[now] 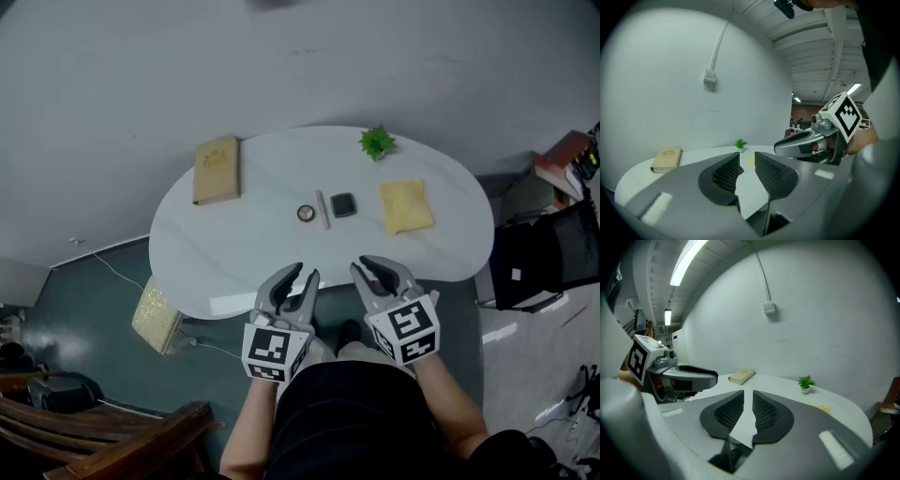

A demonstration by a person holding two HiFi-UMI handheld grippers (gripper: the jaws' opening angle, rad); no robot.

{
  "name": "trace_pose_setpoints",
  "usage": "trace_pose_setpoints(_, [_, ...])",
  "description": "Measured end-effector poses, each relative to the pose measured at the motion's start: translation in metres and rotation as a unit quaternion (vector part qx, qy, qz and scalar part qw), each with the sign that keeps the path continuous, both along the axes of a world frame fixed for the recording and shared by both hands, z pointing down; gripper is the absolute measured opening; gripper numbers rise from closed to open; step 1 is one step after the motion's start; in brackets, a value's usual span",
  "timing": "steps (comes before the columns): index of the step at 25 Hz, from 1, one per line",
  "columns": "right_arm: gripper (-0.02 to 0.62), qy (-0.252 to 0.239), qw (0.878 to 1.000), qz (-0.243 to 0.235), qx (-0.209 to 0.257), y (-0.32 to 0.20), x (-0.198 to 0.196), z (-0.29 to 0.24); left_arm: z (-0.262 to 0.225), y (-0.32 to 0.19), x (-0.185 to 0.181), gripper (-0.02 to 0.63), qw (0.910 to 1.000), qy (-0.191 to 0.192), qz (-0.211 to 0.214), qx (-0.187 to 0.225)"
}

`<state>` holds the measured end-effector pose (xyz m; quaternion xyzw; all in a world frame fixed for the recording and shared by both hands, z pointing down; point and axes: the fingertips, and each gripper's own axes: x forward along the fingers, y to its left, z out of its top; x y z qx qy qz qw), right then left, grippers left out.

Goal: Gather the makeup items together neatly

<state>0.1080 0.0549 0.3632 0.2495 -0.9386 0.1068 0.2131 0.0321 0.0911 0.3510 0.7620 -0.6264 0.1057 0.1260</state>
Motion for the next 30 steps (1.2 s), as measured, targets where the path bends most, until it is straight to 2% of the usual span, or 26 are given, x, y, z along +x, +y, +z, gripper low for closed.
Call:
trace_pose_setpoints(11, [0.021,-0.017,1.0,-0.005,0.017,0.021,0.011,-0.011,-0.005,0.021,0.003,0.009,0.9998,0.0,-0.019,0.006])
trace_pose_setpoints(30, [0.011,-0.022,1.0,-0.001,0.021,0.036,0.019,-0.012,-0.007,0.039,0.005,-0.003,0.9996,0.002,-0.024,0.013])
